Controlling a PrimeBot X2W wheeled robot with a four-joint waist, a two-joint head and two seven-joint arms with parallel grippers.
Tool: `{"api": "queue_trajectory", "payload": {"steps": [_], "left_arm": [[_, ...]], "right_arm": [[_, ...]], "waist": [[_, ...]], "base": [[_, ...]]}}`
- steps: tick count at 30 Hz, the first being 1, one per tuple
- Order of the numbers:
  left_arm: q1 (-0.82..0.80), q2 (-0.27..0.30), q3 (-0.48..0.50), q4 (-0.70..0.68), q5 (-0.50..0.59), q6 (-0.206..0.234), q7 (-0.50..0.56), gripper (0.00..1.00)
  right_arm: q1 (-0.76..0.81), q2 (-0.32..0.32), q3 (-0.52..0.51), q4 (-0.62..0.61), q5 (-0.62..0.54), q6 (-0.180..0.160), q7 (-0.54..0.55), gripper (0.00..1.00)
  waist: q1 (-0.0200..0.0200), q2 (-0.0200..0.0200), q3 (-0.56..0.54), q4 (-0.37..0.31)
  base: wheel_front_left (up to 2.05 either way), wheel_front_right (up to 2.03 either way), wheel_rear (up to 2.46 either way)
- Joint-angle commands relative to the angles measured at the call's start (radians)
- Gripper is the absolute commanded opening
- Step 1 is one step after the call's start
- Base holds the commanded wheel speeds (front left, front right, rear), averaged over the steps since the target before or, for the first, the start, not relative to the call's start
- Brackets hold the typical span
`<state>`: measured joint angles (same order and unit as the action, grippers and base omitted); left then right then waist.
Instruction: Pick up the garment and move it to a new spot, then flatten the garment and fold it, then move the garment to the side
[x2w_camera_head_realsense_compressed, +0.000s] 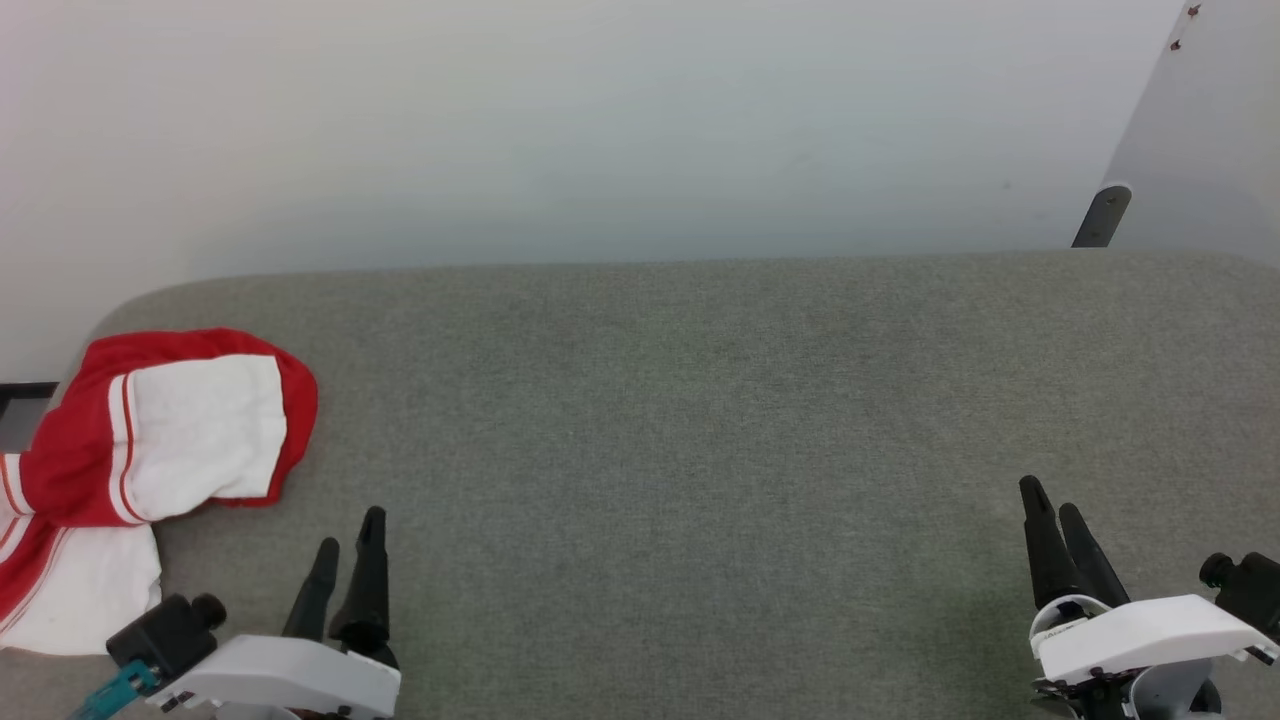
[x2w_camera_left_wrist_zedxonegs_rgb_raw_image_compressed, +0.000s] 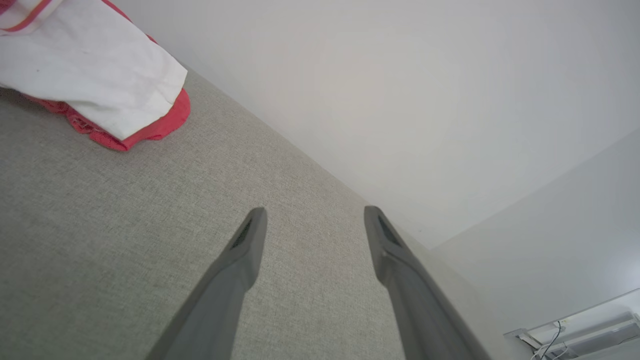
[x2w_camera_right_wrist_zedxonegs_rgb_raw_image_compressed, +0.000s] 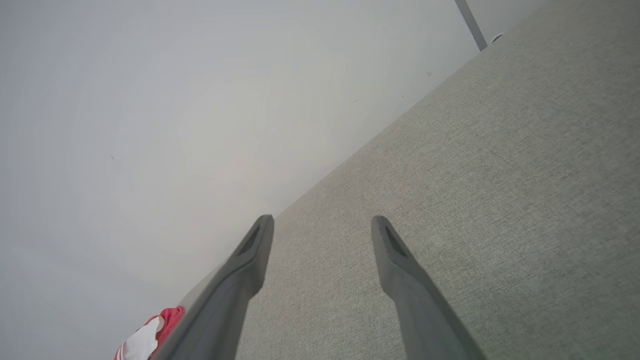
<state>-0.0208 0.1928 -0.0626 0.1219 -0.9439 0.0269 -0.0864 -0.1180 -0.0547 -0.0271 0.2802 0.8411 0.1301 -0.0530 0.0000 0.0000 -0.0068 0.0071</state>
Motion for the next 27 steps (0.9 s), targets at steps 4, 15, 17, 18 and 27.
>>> {"api": "queue_trajectory", "payload": {"steps": [4, 15, 17, 18, 27], "left_arm": [[-0.013, 0.014, -0.009, -0.023, 0.077, 0.011, -0.018, 1.00], [0.005, 0.019, -0.010, -0.045, 0.207, 0.003, -0.050, 1.00], [0.008, 0.019, -0.009, -0.047, 0.226, 0.001, -0.056, 1.00], [0.009, 0.018, -0.007, -0.049, 0.233, -0.002, -0.059, 1.00], [0.016, 0.018, -0.008, -0.062, 0.312, -0.017, -0.079, 1.00]], "right_arm": [[-0.027, 0.003, 0.002, -0.021, -0.082, 0.001, -0.010, 1.00], [-0.030, 0.005, 0.004, -0.034, -0.218, 0.001, -0.026, 1.00], [-0.032, 0.005, 0.004, -0.036, -0.235, 0.001, -0.029, 1.00], [-0.033, 0.005, 0.004, -0.037, -0.244, 0.001, -0.032, 1.00], [-0.038, 0.005, 0.006, -0.046, -0.314, 0.001, -0.046, 1.00]], "waist": [[0.0000, 0.0000, 0.000, 0.000], [0.0000, 0.0000, 0.000, -0.001], [0.0000, 0.0000, 0.000, -0.001], [0.0000, 0.0000, 0.000, -0.001], [0.0000, 0.0000, 0.000, 0.002]], "base": [[0.00, 0.00, 0.00], [0.00, 0.00, 0.00], [0.00, 0.00, 0.00], [0.00, 0.00, 0.00], [0.00, 0.00, 0.00]]}}
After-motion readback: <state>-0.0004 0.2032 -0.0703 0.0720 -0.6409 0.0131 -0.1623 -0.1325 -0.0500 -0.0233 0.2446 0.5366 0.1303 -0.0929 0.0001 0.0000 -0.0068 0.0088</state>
